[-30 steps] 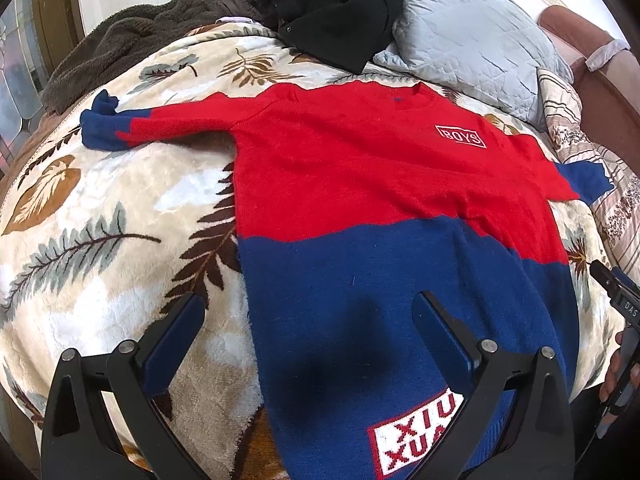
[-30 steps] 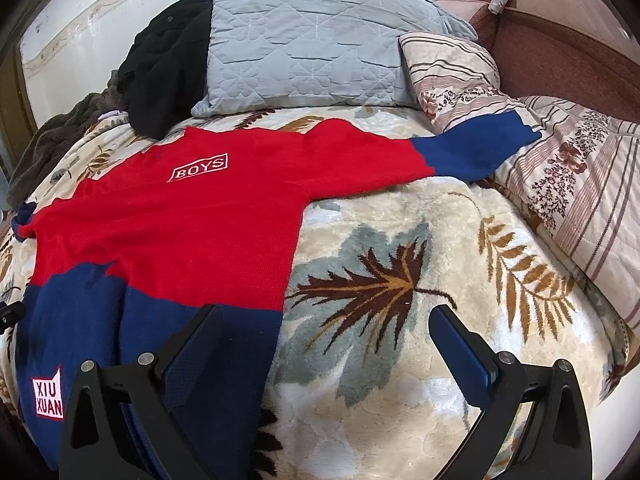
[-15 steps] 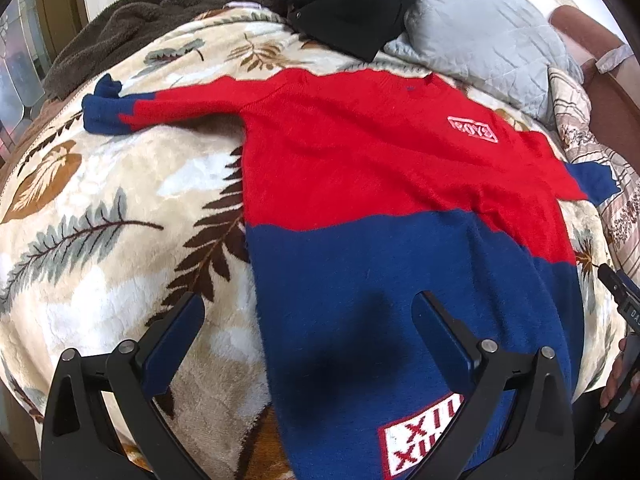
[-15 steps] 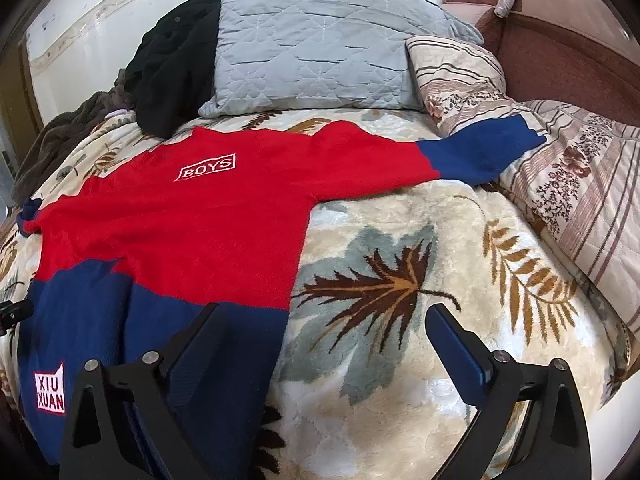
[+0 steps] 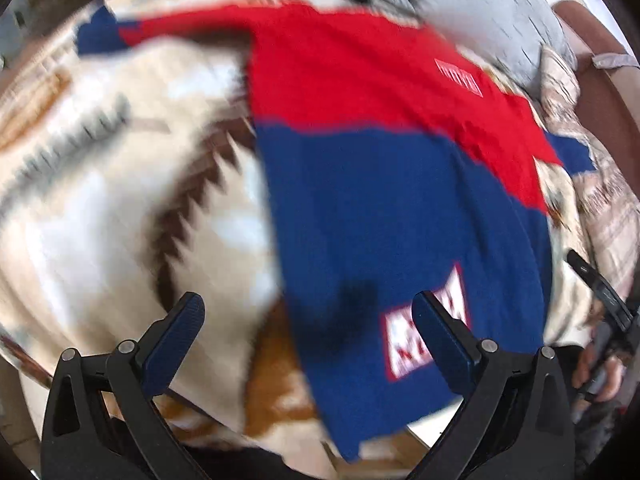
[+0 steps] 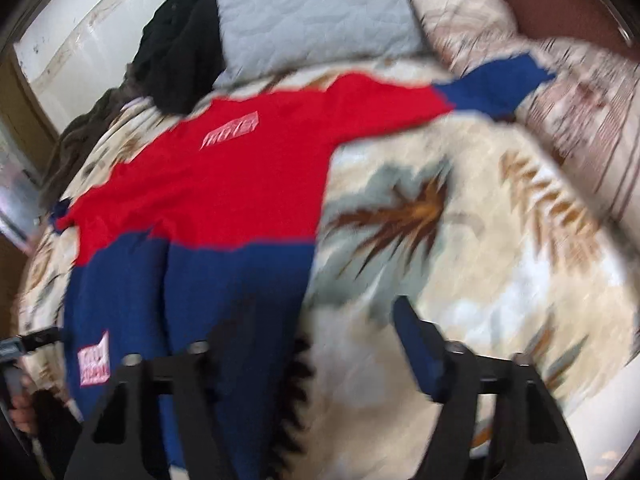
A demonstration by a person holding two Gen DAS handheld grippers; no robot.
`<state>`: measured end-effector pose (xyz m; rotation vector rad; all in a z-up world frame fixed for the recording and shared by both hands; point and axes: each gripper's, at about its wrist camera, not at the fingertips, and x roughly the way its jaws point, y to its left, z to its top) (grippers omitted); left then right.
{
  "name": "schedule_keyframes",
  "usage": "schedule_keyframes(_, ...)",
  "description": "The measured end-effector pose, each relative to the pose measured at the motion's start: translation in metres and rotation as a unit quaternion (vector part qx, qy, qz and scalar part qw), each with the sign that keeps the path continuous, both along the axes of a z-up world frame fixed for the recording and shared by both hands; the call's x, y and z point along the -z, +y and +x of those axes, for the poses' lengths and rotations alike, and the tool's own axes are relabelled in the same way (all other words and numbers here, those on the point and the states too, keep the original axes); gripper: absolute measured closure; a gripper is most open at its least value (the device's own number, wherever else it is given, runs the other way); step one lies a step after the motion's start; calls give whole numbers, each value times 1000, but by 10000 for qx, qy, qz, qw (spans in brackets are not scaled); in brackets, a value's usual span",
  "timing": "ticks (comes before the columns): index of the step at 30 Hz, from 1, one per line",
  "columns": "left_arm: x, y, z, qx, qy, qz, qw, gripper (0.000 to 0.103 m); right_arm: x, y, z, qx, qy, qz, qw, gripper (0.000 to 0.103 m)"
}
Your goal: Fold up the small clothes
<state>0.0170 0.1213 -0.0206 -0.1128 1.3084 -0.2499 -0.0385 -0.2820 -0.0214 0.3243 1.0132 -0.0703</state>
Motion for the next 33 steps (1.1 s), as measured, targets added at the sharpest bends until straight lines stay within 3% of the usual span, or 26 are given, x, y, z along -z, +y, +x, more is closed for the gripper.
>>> schedule_keyframes(2,12,-9,-7,37,213,21,9998,0,14,4,0,-78,250,333,9991,55)
schedule_keyframes(3,11,-16,-13,70,-10,249,9997,0,20,8,-1,-117,345,435,9984,59)
schedule_keyframes(5,9,-26,-18,199,-109,331,9992,7,19,19,-5,-200,232,208,9993,58)
schedule_keyframes(6,7,-30,-22,264,-166,326,9990,23,18,25,-6,-355,224,195,9989,61)
schedule_keyframes(7,3,-35,-25,346,-242,383,9984,47,17,30,-8,-484,225,367,9979,70)
schedule_keyframes(8,1,-38,-26,413,-260,428,9979,58,19,33,-8,-551,282,469,9970,71)
schedule_keyframes(10,-3,-36,-25,395,-195,298,9986,92,21,45,-10,-760,370,384,9957,74)
schedule_keyframes(12,-4,-29,-20,289,-93,122,9995,95,14,45,-12,-917,258,410,9946,96)
schedule_keyframes(15,-13,-8,-18,110,13,-268,9996,97,-10,20,-18,-741,-78,974,9924,96)
schedule_keyframes(19,-28,7,-30,70,-145,-118,9998,97,-46,-20,-29,-406,-428,930,9939,96)
schedule_keyframes(24,-3,8,-36,223,318,118,9992,97,-17,-43,-25,-155,303,991,9945,96)
schedule_keyframes(27,-6,8,-34,229,392,6,9990,96,-1,-45,-22,18,744,844,9937,91)
schedule_keyframes(32,-35,19,-13,104,-47,-193,9997,94,-34,-50,-5,98,-112,817,9965,87)
schedule_keyframes(33,-41,18,-5,58,-190,-155,9997,88,-40,-49,6,69,-356,850,9957,86)
